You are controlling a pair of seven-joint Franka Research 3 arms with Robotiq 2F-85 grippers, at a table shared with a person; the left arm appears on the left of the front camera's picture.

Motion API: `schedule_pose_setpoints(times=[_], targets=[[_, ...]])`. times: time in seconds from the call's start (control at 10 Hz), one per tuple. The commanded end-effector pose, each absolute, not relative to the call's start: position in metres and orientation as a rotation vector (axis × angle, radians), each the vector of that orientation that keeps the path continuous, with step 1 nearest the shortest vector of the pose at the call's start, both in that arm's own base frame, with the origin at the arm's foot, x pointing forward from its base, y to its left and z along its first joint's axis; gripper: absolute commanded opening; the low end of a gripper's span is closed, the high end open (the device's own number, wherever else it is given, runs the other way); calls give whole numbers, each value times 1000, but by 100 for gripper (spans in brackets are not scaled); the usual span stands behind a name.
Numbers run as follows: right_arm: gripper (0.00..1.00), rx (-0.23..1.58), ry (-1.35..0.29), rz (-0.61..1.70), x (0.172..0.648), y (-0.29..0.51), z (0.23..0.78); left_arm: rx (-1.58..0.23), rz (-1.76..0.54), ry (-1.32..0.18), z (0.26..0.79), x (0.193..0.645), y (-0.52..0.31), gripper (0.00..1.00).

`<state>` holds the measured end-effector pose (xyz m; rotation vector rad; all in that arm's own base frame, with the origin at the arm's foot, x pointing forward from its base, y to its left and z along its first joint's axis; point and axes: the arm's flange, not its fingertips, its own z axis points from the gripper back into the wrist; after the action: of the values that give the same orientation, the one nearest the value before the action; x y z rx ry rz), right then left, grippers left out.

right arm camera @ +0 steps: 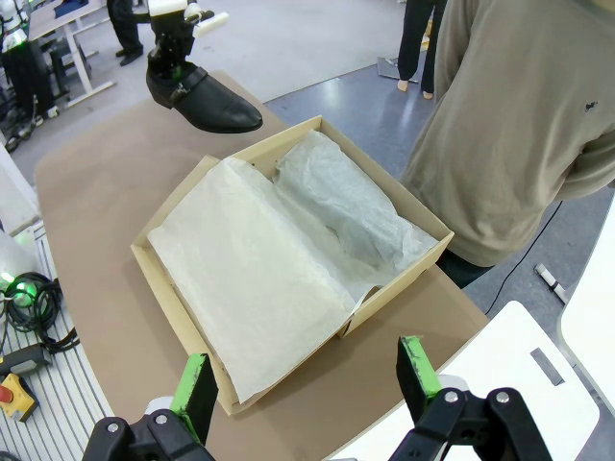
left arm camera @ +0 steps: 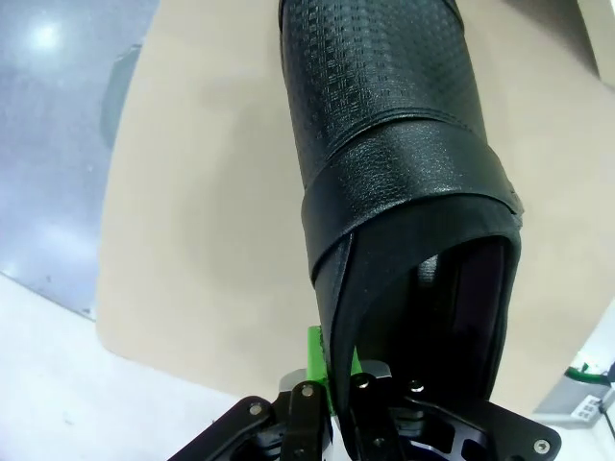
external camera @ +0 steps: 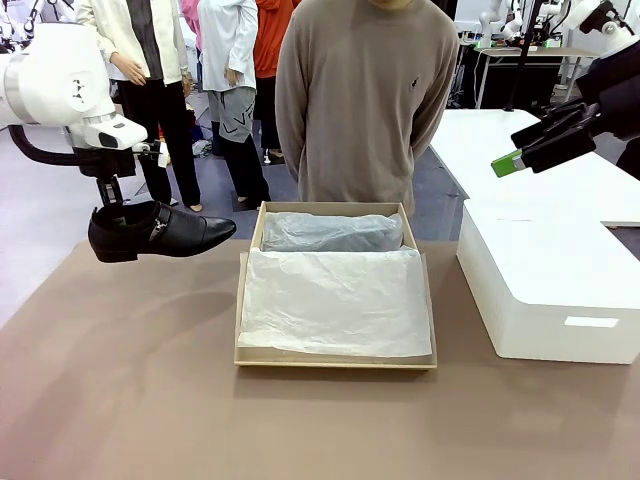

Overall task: Pack the shoes into the box.
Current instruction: Place the other shoe of the Shoes into the Shoes Box.

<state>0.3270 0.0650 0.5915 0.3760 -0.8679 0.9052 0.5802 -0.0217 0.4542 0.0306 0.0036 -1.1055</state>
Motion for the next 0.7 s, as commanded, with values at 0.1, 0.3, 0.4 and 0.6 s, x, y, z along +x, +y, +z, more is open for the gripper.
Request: schedule_pose_setpoints(times=[0.1, 0.3, 0.4, 0.6], targets=[[100, 394, -876, 907, 328, 65, 591, 33, -1135, -8, 455, 580, -20, 0], [100, 394, -876, 907, 328, 65, 591, 27, -1117, 9, 451, 581, -23, 0], [100, 394, -876, 907, 328, 65, 591, 36, -996, -2, 461, 580, -28, 0], [100, 394, -876, 907, 328, 65, 591, 90, -768, -37, 493, 576, -45, 0]])
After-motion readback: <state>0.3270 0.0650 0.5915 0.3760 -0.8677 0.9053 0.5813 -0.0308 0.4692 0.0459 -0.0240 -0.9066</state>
